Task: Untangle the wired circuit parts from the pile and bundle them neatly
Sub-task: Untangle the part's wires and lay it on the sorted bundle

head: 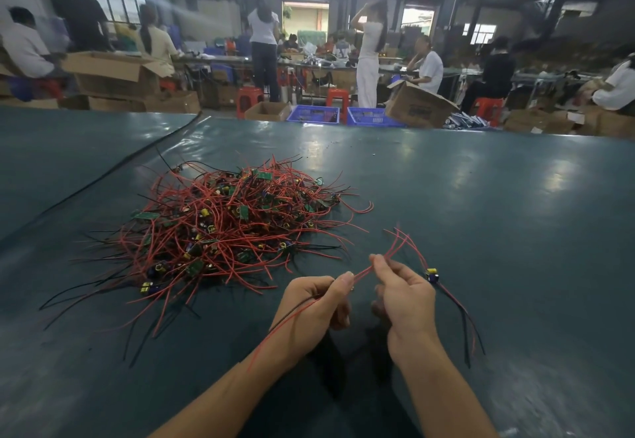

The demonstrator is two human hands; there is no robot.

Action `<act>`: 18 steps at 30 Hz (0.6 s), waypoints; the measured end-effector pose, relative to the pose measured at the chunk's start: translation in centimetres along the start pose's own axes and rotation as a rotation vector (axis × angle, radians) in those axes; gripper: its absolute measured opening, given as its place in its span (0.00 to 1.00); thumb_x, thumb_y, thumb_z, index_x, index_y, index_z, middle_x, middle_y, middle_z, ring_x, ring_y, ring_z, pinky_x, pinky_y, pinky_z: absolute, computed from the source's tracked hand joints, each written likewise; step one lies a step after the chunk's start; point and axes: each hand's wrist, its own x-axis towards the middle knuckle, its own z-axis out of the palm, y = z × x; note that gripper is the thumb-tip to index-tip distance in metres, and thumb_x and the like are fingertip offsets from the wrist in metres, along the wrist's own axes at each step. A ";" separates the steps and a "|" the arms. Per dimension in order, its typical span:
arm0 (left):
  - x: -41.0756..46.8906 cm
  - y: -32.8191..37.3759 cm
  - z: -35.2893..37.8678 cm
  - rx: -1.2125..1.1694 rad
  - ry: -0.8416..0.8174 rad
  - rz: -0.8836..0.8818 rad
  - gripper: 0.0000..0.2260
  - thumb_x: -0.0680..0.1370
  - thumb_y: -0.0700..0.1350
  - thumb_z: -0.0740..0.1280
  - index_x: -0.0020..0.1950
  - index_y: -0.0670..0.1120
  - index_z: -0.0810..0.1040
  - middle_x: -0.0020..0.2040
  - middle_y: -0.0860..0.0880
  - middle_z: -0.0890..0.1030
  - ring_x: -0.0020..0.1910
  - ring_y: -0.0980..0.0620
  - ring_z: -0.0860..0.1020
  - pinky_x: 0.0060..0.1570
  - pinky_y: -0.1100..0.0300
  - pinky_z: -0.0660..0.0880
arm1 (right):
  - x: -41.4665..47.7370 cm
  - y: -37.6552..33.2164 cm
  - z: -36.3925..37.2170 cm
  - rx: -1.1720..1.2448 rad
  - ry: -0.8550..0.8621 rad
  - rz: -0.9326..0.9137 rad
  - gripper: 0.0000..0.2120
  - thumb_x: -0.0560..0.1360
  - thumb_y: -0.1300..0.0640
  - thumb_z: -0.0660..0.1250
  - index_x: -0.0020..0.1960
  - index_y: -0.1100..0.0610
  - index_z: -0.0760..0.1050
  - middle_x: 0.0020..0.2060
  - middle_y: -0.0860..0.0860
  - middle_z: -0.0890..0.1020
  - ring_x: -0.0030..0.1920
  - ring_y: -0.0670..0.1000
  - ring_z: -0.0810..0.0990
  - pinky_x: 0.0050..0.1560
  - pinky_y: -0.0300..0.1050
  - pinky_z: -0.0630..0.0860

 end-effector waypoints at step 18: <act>-0.3 -1.3 -0.5 0.228 0.130 0.131 0.14 0.70 0.62 0.71 0.39 0.51 0.82 0.32 0.53 0.82 0.29 0.61 0.78 0.30 0.64 0.73 | -1.5 0.4 0.0 -0.414 -0.394 -0.204 0.23 0.72 0.39 0.70 0.35 0.59 0.81 0.29 0.54 0.82 0.30 0.50 0.79 0.36 0.48 0.79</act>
